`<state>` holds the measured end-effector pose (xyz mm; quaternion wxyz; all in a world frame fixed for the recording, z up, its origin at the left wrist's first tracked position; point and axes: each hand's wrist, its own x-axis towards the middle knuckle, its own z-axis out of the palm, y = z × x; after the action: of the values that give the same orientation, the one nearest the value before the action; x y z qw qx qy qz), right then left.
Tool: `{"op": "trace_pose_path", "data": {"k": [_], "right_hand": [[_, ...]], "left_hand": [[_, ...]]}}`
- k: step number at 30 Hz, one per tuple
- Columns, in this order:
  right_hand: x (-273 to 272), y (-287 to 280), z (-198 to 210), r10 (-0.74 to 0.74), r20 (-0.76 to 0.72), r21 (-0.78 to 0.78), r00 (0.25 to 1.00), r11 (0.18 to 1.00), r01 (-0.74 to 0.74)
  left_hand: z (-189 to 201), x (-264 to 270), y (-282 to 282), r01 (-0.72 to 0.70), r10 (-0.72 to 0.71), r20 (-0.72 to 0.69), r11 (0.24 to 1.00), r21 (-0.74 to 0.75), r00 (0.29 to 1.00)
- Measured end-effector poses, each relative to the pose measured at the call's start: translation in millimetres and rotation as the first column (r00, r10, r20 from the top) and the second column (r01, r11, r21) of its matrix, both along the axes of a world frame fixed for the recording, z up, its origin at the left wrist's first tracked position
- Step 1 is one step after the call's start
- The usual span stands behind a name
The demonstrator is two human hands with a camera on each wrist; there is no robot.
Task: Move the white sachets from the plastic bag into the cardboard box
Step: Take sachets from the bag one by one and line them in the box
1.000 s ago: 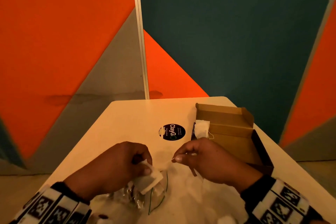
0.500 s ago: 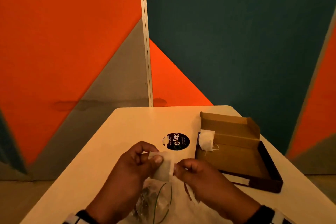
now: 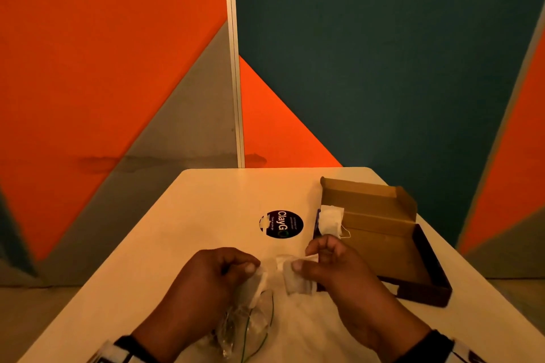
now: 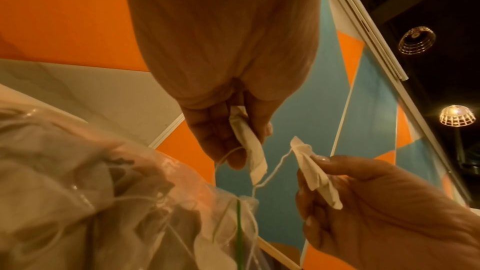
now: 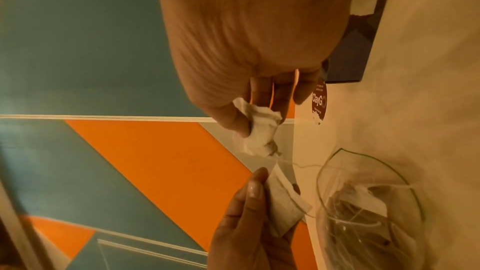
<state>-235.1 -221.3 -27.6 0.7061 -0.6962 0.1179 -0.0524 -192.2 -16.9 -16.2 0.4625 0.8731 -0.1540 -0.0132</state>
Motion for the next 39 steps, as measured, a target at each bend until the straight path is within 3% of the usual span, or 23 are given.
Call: {"op": "trace_pose_path", "data": {"k": [5,11,15,23,31,34,37,39], "right_hand": [[-8,1,3,0.068,0.037,-0.126,0.997,0.990,-0.063],[-12,11,2,0.049,0.062,-0.267,0.997,0.963,-0.031],[-11,19,-2,-0.015,0.101,-0.267,0.995,0.963,0.042],[-11,29,-7,-0.023,0.133,-0.061,0.991,0.998,0.032],[-11,16,-11,-0.094,0.132,-0.061,0.987,0.993,0.103],[-15,10,-8,-0.028,0.162,-0.109,0.986,0.993,0.046],[-21,13,-1,0.173,0.078,-0.389,0.982,0.912,-0.130],[-22,15,5,0.194,0.065,-0.476,0.979,0.868,-0.140]], "left_hand": [[3,-2,0,0.001,-0.002,-0.034,0.999,-0.040,0.999],[5,-6,-2,0.066,-0.070,-0.032,0.992,-0.112,0.997],[4,-12,-5,0.166,-0.173,-0.074,0.981,-0.096,0.982],[-3,-22,-23,0.106,-0.141,-0.183,0.976,-0.188,0.973],[-1,-16,-12,0.172,-0.180,-0.175,0.983,-0.063,0.968],[1,-14,-7,0.182,-0.179,-0.155,0.983,0.006,0.972],[4,-13,-6,0.225,-0.214,-0.136,0.972,0.071,0.967],[5,-13,-6,0.229,-0.214,-0.122,0.965,0.128,0.969]]}}
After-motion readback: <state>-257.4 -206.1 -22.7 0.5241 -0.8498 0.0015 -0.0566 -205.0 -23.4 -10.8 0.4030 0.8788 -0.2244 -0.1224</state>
